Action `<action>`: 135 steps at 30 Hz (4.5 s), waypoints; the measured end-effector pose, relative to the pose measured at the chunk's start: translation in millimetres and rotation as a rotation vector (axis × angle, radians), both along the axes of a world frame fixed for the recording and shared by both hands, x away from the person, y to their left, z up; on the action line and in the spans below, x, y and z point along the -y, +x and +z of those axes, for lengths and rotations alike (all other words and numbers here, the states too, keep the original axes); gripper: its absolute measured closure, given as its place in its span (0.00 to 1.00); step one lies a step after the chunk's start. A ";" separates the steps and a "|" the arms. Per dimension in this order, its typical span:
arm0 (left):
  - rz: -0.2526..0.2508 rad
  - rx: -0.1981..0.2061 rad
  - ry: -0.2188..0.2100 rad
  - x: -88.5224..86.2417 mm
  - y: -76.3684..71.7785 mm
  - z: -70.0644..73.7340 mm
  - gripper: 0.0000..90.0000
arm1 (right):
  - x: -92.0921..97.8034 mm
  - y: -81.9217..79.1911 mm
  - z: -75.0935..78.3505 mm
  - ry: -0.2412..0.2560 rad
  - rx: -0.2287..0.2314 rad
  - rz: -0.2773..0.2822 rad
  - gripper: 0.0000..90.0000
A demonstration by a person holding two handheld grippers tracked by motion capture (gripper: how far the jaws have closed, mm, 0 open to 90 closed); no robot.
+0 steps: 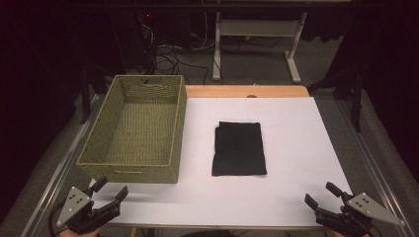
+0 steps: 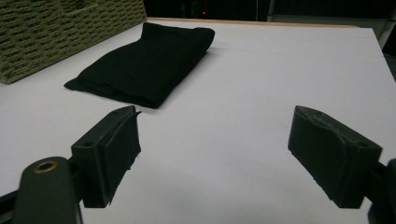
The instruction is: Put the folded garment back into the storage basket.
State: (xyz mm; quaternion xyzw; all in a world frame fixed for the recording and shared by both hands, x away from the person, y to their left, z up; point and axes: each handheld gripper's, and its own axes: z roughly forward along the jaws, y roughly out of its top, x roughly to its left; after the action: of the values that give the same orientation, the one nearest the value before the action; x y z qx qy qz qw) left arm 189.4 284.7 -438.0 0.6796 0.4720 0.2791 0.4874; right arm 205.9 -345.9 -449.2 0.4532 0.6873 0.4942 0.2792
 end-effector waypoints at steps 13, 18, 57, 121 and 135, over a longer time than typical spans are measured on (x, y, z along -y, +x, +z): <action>-0.063 -0.001 -0.038 13.2 4.5 4.4 0.24 | -3.0 -1.0 0.7 -0.024 0.006 0.011 0.19; -0.091 0.000 -0.026 21.8 6.1 5.6 0.24 | -3.9 -1.2 0.8 -0.025 0.006 0.017 0.20; -0.211 0.023 0.024 63.6 16.4 17.9 0.24 | -5.6 -2.4 1.6 -0.027 0.014 0.037 0.20; -0.414 -0.023 0.092 172.6 48.9 19.8 0.29 | -4.7 -1.9 1.1 -0.026 0.007 0.040 0.20; -0.437 -0.116 0.117 204.0 70.1 24.7 0.29 | -3.3 -2.4 1.2 -0.020 0.008 0.038 0.20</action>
State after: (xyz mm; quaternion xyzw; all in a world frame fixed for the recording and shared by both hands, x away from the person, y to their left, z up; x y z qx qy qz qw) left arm 259.5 80.6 -413.3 0.8076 0.3237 0.1542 0.4682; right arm 203.5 -342.5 -448.0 0.4354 0.6997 0.4941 0.2770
